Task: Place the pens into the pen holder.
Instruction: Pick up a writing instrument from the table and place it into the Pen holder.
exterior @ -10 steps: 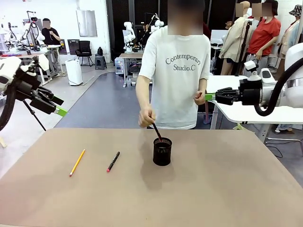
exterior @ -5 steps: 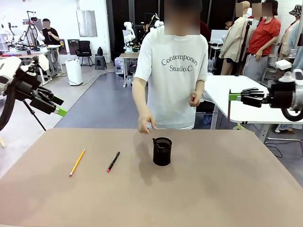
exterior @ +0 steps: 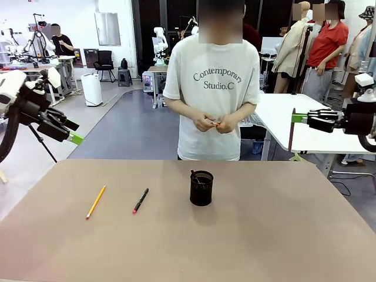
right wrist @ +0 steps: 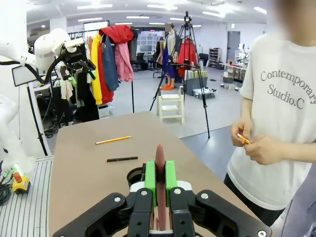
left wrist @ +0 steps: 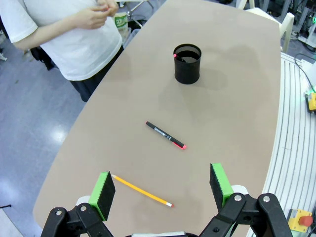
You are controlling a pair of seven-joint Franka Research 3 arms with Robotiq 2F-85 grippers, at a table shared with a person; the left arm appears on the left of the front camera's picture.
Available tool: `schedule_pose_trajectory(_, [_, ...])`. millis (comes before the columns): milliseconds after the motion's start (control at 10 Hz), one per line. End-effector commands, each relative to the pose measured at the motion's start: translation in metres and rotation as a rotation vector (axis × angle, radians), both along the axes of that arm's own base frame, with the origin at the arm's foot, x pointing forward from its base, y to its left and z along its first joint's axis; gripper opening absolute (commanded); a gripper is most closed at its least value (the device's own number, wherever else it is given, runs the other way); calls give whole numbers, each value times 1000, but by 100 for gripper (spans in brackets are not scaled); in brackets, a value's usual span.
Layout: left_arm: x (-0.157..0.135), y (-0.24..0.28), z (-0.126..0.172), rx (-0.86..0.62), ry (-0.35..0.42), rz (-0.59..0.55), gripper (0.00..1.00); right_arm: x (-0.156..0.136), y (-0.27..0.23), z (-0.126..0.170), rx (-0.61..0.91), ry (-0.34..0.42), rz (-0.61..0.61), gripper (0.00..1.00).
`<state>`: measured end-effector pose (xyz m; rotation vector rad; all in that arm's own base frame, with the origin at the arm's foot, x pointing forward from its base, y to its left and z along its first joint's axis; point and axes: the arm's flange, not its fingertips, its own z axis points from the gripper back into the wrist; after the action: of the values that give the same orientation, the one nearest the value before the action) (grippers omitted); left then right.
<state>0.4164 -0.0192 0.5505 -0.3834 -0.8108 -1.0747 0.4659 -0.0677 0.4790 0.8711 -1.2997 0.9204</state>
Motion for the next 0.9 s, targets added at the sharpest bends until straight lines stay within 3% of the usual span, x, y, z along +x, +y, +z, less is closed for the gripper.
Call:
schedule_pose_trajectory(0, [0, 0, 1, -6, -2, -4, 100, -1, -1, 1, -5, -2, 3, 0])
schedule_pose_trajectory(800, [0, 0, 1, -6, -2, -4, 100, -1, -1, 1, -5, -2, 3, 0])
